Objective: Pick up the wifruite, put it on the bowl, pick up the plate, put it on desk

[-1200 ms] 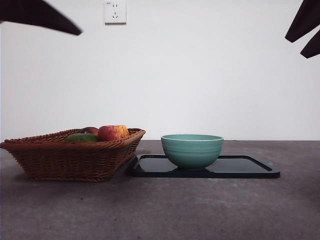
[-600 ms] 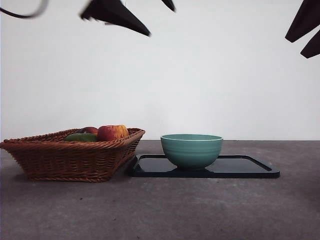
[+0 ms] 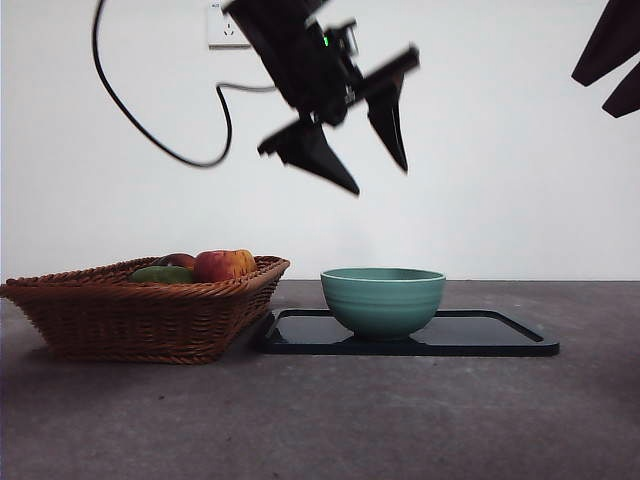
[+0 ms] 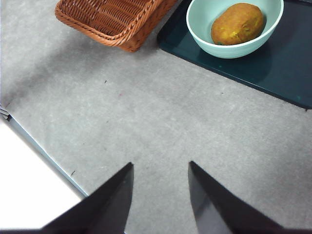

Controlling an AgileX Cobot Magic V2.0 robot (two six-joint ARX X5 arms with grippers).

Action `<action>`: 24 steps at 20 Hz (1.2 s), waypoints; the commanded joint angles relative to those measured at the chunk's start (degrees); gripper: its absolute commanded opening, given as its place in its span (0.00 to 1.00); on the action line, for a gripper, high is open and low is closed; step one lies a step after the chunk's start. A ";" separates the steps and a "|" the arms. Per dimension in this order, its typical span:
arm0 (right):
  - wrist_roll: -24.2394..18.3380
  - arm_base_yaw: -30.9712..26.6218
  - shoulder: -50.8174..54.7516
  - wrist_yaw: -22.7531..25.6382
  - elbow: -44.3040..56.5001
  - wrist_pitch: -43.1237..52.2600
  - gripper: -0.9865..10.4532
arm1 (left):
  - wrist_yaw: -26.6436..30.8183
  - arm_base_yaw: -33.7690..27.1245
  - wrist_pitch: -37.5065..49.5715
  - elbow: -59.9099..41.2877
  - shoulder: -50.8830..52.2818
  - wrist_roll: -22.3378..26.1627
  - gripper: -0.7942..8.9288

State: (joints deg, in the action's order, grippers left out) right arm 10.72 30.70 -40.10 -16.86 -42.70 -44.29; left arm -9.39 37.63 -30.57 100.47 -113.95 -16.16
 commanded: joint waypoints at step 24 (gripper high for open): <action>-0.85 0.35 -0.22 0.35 -0.37 -1.62 0.24 | 9.22 4.52 -1.68 1.90 -12.13 5.42 0.40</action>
State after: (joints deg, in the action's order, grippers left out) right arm 10.48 30.70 -40.10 -16.51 -42.70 -46.09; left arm -0.30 41.65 -32.34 100.88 -124.05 -11.42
